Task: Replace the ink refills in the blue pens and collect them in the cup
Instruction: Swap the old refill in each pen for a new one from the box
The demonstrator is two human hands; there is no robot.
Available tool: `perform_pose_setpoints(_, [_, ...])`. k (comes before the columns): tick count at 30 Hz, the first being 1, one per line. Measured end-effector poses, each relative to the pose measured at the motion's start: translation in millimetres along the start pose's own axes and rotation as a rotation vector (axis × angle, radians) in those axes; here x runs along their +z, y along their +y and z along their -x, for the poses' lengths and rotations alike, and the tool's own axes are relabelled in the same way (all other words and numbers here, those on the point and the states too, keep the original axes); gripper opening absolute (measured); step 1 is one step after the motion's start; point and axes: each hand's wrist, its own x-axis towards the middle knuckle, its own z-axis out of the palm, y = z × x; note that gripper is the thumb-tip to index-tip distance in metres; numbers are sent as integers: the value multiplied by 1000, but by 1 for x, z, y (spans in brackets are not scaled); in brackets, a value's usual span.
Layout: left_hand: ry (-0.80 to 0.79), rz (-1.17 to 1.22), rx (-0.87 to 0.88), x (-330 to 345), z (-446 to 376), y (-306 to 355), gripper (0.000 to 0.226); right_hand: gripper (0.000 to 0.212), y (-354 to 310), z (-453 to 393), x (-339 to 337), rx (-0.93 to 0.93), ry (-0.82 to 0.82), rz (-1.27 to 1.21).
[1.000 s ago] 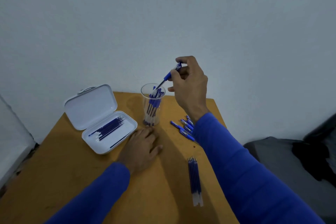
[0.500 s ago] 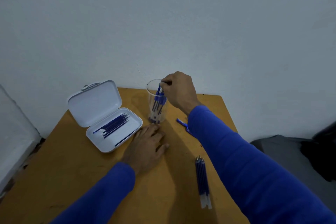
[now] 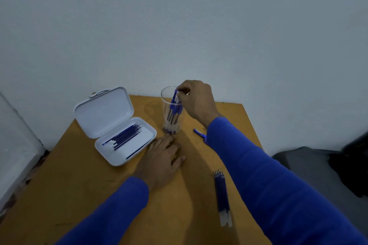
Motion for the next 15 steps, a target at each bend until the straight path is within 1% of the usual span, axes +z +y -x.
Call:
perform_pose_setpoints(4, [7, -3, 19, 1, 0, 0, 57, 14, 10, 14, -14, 11, 79, -14])
perform_pose_setpoints(8, [23, -2, 43, -1, -3, 10, 54, 14, 35, 32, -25, 98, 75, 7])
perform_pose_setpoints(12, [37, 17, 95, 3, -9, 28, 52, 16, 71, 58, -24, 217, -59, 138])
perform_pose_setpoints(15, [9, 19, 94, 8, -12, 38, 52, 14, 93, 78, -22, 309, -197, 238])
